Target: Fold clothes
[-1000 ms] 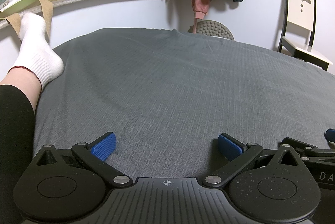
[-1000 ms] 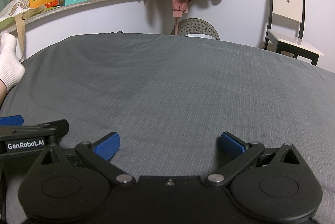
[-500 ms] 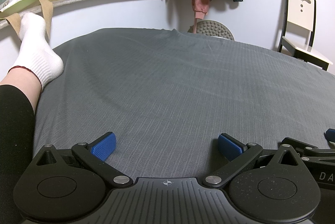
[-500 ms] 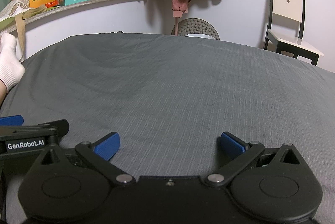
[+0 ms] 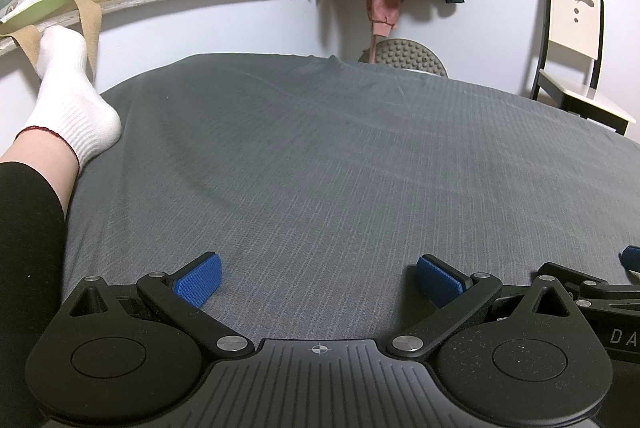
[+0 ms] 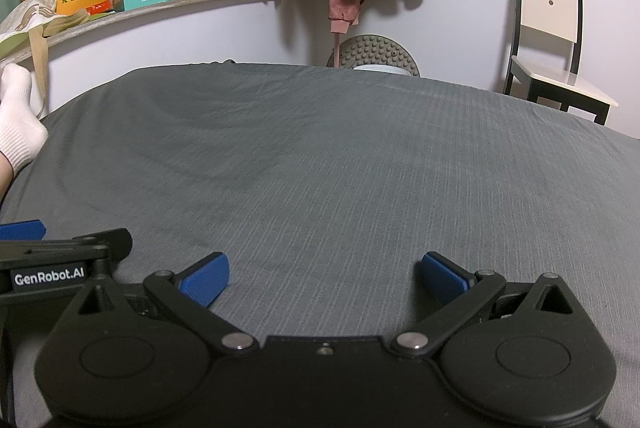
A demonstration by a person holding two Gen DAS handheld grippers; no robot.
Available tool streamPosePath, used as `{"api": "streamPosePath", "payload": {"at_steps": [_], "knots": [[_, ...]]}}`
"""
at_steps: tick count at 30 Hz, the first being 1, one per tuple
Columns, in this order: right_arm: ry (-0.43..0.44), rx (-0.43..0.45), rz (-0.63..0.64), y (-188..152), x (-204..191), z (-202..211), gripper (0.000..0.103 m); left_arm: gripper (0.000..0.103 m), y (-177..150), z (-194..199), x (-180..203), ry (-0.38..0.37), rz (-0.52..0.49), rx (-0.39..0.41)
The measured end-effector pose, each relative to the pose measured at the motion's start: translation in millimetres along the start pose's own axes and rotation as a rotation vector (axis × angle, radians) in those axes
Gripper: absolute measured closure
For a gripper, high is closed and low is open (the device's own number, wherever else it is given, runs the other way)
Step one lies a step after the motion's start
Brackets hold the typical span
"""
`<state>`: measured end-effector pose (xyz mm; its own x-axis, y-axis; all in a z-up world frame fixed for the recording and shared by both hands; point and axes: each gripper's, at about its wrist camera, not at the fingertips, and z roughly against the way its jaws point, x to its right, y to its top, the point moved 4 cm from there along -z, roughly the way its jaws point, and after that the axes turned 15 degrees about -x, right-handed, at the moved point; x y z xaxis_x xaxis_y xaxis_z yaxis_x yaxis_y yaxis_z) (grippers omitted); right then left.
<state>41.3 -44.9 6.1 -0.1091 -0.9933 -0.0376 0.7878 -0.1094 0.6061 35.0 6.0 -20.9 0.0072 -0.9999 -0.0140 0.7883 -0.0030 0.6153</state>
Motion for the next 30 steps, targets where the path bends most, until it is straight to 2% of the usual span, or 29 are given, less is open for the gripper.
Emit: {"api": "streamPosePath", "payload": {"at_steps": [30], "knots": [[0.008,0.0,0.0,3.4,5.3,3.6,0.0,0.0,-0.2,1.7,-1.5,0.001,0.006,0.002]]}}
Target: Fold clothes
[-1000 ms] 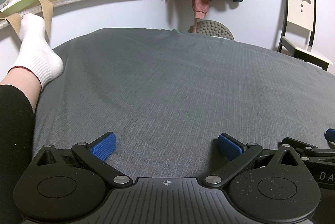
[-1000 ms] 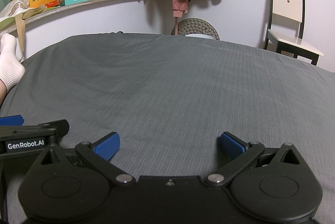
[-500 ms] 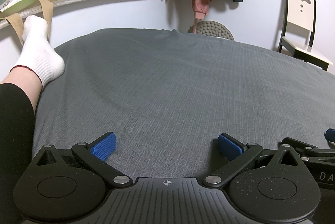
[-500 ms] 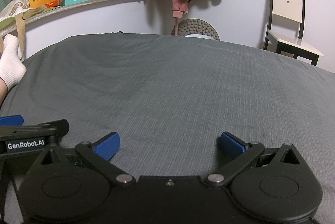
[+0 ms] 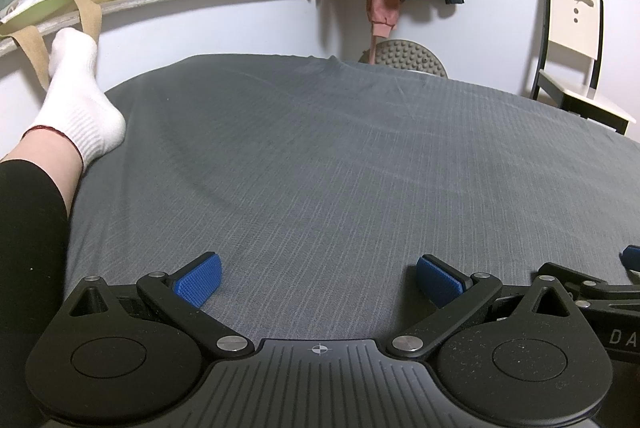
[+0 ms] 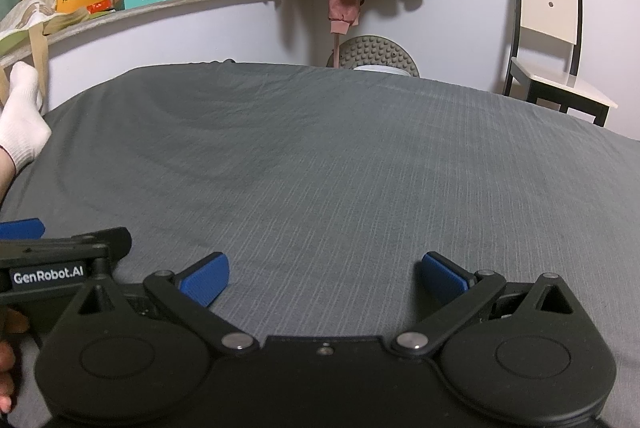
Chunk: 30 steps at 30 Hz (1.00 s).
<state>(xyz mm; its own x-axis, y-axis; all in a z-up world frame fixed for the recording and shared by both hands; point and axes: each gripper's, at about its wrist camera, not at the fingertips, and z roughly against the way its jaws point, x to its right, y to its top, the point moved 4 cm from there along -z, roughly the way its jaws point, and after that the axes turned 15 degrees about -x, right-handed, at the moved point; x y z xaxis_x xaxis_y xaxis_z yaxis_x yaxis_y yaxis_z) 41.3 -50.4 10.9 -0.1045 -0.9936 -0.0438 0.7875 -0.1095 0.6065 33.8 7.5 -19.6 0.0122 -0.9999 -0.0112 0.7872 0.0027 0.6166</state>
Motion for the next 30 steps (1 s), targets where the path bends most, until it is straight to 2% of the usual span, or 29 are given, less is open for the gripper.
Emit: {"api": "streamPosePath", "payload": {"at_steps": [3,6,10,14,15,16,18,20,23,25,28,30], "knots": [[0.036,0.071,0.008,-3,17,38,0.0,0.0,0,16,4,-0.008,0.014,0.015],[0.073,0.149,0.02,-5,34,80,0.0,0.0,0,65,10,-0.068,0.023,0.094],[0.133,0.246,-0.017,-20,77,148,0.0,0.0,8,179,15,-0.173,-0.03,0.231],[0.22,0.409,-0.079,-64,112,193,0.0,0.0,2,313,-2,-0.24,-0.174,0.397],[0.231,0.409,-0.073,-71,114,196,0.0,0.0,-3,351,-13,-0.241,-0.214,0.434],[0.242,0.398,-0.058,-76,114,198,0.0,0.0,-8,383,-26,-0.225,-0.237,0.456],[0.265,0.375,-0.021,-83,115,200,0.0,0.0,-21,449,-63,-0.147,-0.255,0.47],[0.267,0.377,0.011,-88,114,204,0.0,0.0,-34,500,-101,-0.047,-0.251,0.444],[0.24,0.378,-0.011,-93,117,205,0.0,0.0,-63,578,-167,0.173,-0.174,0.32],[0.242,0.361,-0.035,-94,119,203,0.0,0.0,-97,632,-212,0.288,-0.087,0.258],[0.241,0.336,-0.05,-100,118,200,0.0,0.0,-153,692,-262,0.367,0.049,0.166],[0.233,0.306,-0.065,-106,118,197,0.0,0.0,-191,711,-289,0.394,0.121,0.097]]}}
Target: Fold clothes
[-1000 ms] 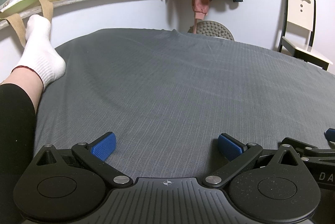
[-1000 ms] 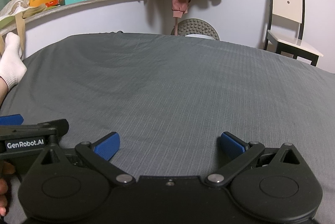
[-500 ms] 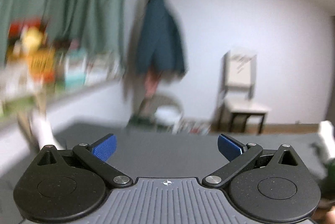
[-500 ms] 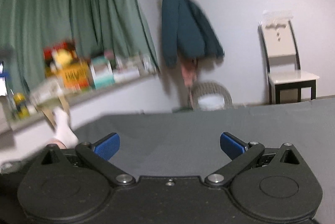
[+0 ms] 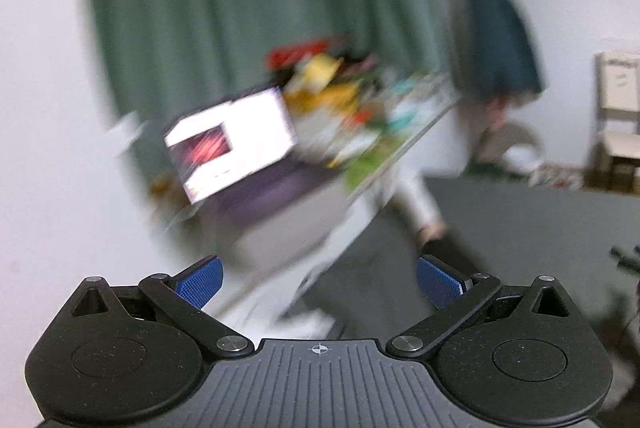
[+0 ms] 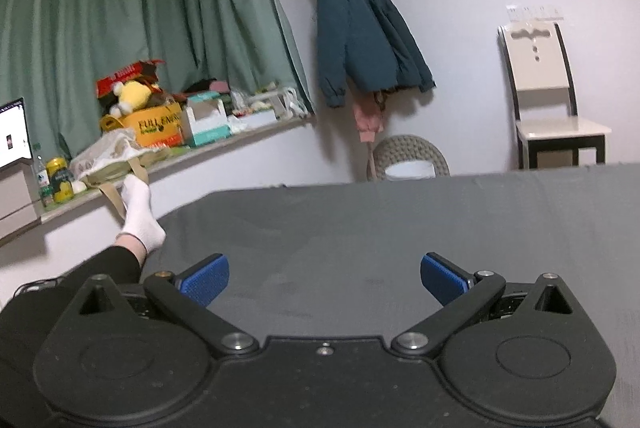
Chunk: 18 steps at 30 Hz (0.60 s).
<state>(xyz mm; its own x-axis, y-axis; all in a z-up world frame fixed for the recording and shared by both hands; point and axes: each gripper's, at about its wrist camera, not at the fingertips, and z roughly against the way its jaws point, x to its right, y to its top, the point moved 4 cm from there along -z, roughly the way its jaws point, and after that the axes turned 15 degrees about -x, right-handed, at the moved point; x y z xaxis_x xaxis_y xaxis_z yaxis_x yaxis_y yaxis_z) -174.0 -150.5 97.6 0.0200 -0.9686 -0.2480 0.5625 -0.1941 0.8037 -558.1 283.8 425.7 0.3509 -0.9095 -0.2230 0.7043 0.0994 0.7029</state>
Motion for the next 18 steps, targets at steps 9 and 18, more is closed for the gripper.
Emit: {"api": "streamPosePath", "payload": {"at_steps": [9,18], "knots": [[-0.13,-0.133,-0.13,-32,31,-8,0.0,0.0,-119,-47,-50,-0.154,0.103,-0.27],[-0.107,-0.18,-0.602,-55,100,-8,0.0,0.004,-146,-102,-22,0.089,-0.054,-0.336]]}}
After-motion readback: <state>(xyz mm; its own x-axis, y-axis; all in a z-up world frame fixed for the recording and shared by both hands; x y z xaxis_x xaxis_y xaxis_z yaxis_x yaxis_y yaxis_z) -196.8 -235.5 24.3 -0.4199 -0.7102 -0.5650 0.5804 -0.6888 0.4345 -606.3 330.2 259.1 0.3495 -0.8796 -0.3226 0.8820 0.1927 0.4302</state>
